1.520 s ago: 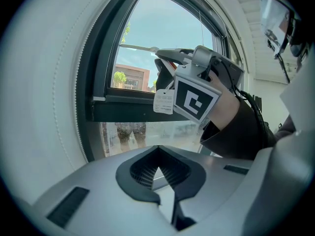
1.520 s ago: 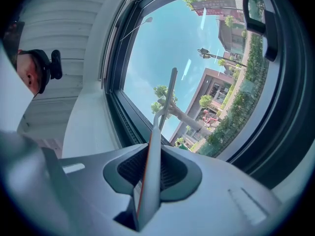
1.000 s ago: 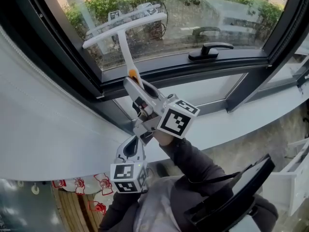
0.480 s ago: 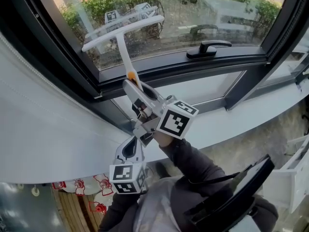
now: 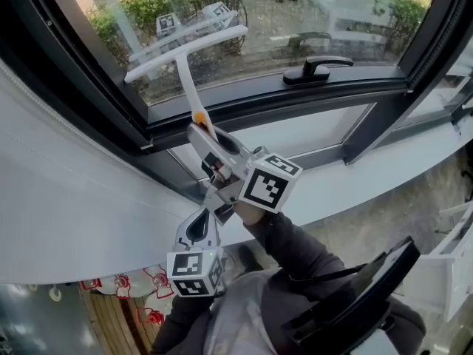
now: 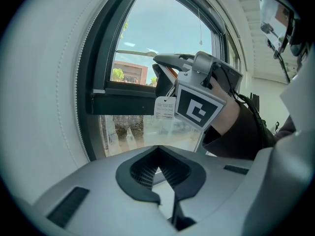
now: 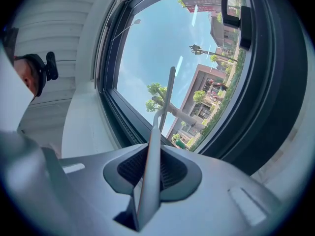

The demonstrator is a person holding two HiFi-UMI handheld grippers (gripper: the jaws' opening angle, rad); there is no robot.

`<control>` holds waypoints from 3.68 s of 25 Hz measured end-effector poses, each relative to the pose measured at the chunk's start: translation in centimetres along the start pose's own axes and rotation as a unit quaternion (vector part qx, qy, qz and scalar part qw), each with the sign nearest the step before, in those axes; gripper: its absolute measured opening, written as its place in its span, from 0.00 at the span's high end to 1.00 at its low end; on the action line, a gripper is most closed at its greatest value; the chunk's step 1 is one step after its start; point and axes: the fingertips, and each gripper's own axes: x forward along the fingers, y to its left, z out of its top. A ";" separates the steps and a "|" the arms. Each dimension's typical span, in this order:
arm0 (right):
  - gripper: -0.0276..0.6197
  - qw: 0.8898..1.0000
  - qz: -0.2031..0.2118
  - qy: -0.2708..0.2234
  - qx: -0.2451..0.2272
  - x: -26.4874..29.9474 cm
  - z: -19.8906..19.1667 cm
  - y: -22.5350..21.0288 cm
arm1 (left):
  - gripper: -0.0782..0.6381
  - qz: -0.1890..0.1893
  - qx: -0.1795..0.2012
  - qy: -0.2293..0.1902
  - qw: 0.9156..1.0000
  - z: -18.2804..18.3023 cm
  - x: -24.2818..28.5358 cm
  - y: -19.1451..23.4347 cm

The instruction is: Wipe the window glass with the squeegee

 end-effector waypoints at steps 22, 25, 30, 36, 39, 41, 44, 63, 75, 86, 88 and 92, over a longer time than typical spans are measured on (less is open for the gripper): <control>0.86 1.000 -0.012 0.006 0.022 -1.3 -1.8 -1.7 | 0.89 0.001 -0.001 0.014 1.000 -2.0 -0.3 -0.1; 0.86 1.000 -0.013 0.008 0.025 -1.5 -2.0 -1.9 | 0.89 0.001 -0.002 0.016 1.000 -2.3 -0.3 -0.2; 0.86 0.999 -0.015 0.011 0.028 -1.8 -2.4 -2.2 | 0.89 0.006 -0.004 0.018 1.000 -2.3 -0.5 -0.3; 0.86 0.999 -0.013 0.012 0.032 -1.9 -2.6 -2.6 | 0.89 0.009 -0.007 0.023 1.000 -2.6 -0.3 -0.2; 0.86 0.999 -0.013 0.012 0.034 -2.0 -2.7 -2.6 | 0.89 0.006 -0.008 0.026 1.000 -3.0 -0.3 -0.2; 0.86 0.999 -0.014 0.012 0.035 -2.1 -2.9 -2.8 | 0.89 0.004 -0.009 0.028 1.000 -3.4 -0.3 -0.1; 0.86 0.999 -0.017 0.014 0.037 -2.2 -3.2 -3.1 | 0.89 0.004 -0.011 0.031 0.999 -3.5 -0.2 -0.1; 0.86 0.998 -0.028 0.021 0.057 -3.5 -5.0 -5.2 | 0.89 -0.001 -0.017 0.048 0.999 -5.3 0.4 0.2; 0.86 0.996 -0.027 0.023 0.083 -5.2 -5.3 -6.0 | 0.89 0.010 -0.016 0.056 0.998 -5.7 0.0 -1.2; 0.86 0.992 -0.007 0.014 0.127 -6.3 -5.6 -6.7 | 0.89 0.020 -0.015 0.061 0.998 -6.3 0.0 -1.7; 0.86 0.991 -0.003 0.013 0.133 -6.5 -5.7 -6.8 | 0.89 0.022 -0.014 0.062 0.998 -6.4 0.0 -1.7; 0.86 0.989 0.010 0.016 0.148 -7.3 -5.6 -6.3 | 0.89 0.039 -0.016 0.059 0.997 -6.2 -0.6 -1.8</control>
